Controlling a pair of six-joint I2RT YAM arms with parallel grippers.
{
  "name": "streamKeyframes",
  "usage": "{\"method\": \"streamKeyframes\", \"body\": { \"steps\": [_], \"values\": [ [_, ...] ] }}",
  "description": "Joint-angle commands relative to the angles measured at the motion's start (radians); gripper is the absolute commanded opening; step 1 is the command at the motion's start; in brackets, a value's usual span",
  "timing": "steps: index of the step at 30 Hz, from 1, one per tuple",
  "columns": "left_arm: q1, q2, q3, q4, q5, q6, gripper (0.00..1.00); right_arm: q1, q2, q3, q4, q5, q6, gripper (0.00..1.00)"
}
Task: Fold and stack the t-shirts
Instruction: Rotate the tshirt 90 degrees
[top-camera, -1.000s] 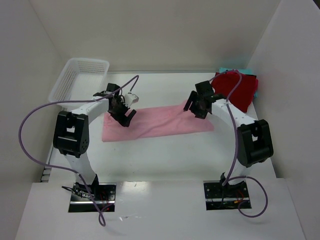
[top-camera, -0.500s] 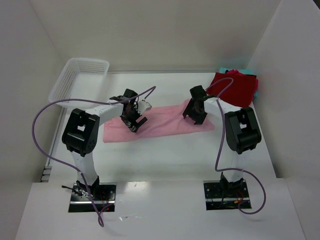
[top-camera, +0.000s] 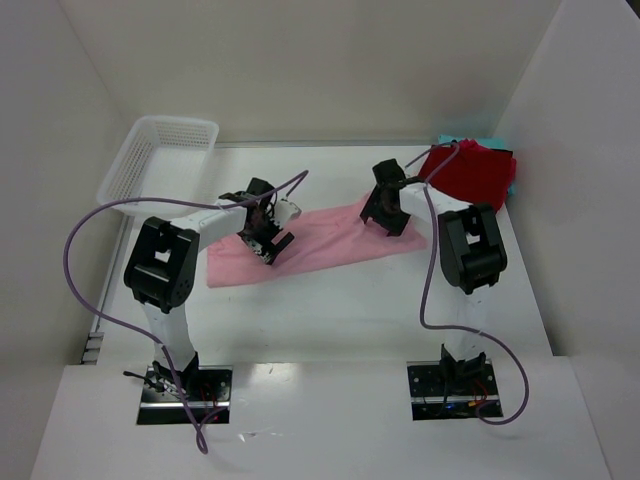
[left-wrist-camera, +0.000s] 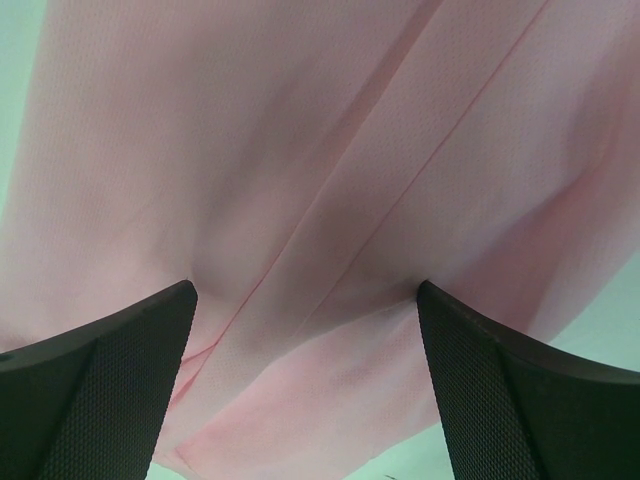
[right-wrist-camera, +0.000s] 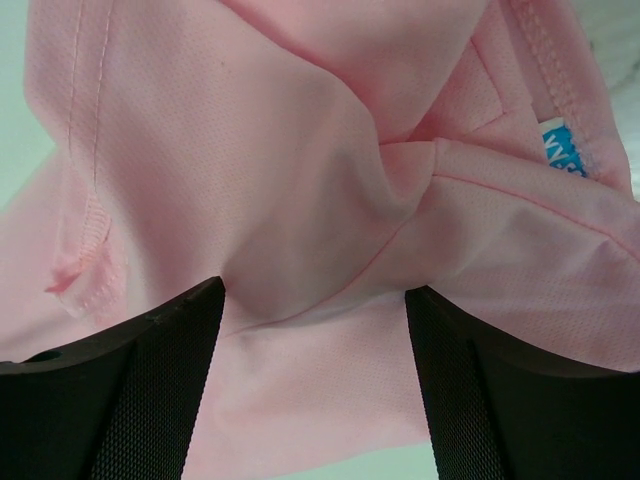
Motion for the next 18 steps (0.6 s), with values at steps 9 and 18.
{"method": "streamKeyframes", "body": {
  "steps": [9,18],
  "values": [
    [-0.062,0.013,-0.064,-0.131,0.128,-0.129,0.99,0.005,0.23,0.299,-0.026,0.034,-0.053,0.83],
    [-0.169,0.014,-0.055,-0.176,0.232,-0.215,0.99,0.024,0.309,0.428,-0.017,0.025,-0.082,0.84]
  ]
}}
